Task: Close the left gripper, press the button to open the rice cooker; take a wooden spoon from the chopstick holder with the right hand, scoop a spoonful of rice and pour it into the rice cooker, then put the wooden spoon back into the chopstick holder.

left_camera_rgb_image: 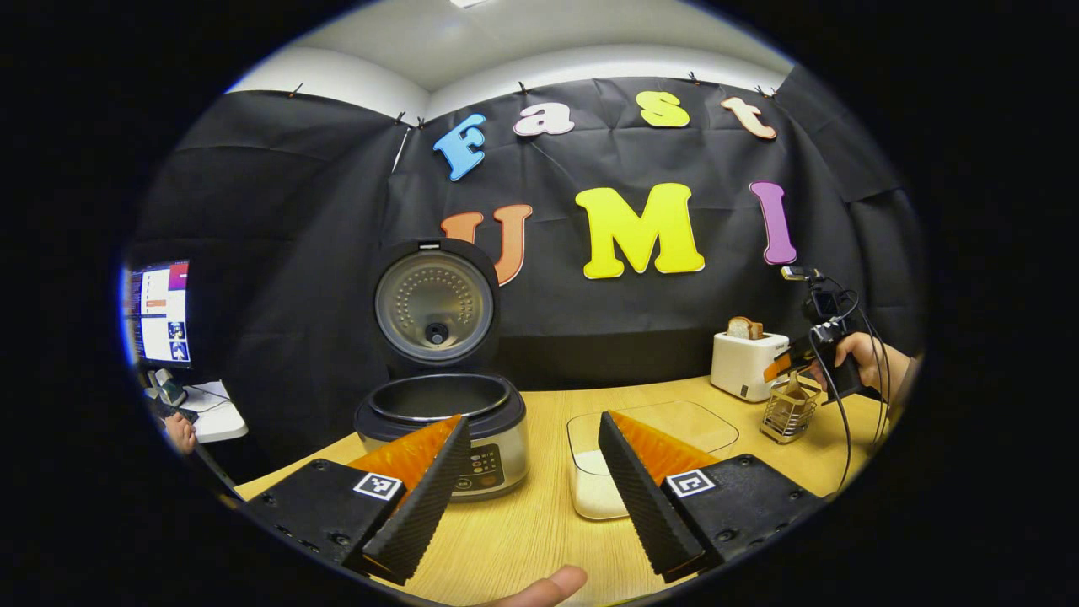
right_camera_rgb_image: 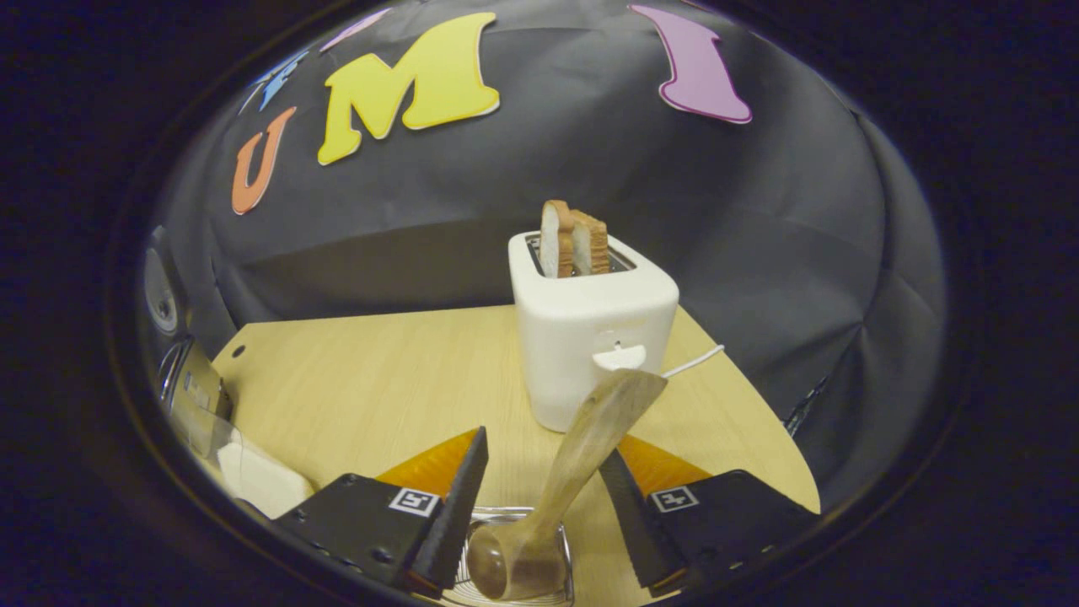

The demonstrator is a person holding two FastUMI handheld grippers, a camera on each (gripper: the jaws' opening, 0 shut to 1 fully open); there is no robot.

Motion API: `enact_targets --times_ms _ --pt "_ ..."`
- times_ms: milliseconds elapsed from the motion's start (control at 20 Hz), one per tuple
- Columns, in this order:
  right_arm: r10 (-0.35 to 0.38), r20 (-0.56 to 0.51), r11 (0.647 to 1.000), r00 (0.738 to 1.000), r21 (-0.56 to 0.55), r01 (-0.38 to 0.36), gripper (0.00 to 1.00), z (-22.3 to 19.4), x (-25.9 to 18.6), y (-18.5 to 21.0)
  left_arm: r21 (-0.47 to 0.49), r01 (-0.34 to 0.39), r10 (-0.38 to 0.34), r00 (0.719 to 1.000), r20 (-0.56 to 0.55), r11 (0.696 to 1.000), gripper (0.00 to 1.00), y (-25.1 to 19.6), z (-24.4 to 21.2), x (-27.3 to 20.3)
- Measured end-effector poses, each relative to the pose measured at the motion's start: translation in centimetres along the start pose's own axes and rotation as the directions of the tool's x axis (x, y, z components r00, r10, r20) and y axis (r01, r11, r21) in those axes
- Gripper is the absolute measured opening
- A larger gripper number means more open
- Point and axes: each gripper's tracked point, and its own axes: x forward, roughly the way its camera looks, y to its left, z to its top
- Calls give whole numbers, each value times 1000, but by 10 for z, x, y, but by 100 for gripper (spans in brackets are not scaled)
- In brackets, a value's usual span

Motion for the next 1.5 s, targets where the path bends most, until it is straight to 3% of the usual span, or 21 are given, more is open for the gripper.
enact_targets --times_ms 100,150,200,400,450,700,1200,1500 --pt "-14 12 1000 1000 -13 14 71 12 -2 -4 -13 12 -12 1000 -7 1000 98 -3 -1 0" --pt "-14 17 1000 1000 -14 14 75 15 0 -5 -15 14 -14 1000 -12 1000 98 -3 -2 0" --pt "-11 14 1000 1000 -10 11 63 14 -1 -4 -15 11 -11 1000 -14 1000 98 -2 -2 -1" --pt "-5 -13 1000 1000 -2 5 30 8 2 -2 -18 6 -7 1000 -9 1000 98 0 1 -1" --pt "6 -14 1000 1000 7 -6 30 8 1 1 -18 5 -5 1000 -8 1000 98 0 1 -3" --pt "90 2 995 996 33 -90 10 11 -15 15 -31 -2 2 1000 -3 1000 98 5 6 -7" --pt "78 43 994 996 -74 -75 10 2 -74 27 -72 -3 6 999 41 997 97 19 31 -25" --pt "51 151 996 987 -81 -39 10 25 -108 29 -99 -9 15 998 62 995 98 30 42 -35"
